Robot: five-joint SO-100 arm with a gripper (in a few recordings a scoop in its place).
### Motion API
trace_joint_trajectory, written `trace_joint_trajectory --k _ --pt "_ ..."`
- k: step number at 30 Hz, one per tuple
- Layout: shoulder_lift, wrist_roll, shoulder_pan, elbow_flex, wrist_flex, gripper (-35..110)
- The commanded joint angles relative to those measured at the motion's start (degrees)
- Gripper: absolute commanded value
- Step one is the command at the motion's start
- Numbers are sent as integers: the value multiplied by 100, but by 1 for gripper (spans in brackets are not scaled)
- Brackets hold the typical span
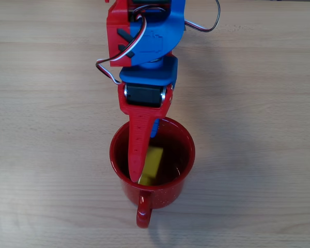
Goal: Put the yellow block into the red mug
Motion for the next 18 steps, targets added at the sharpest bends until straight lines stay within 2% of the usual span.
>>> trace_joint_trajectory --k 1,18 --pt "738 62 35 -88 -88 48" --pt "1529 -105 35 220 -193 48"
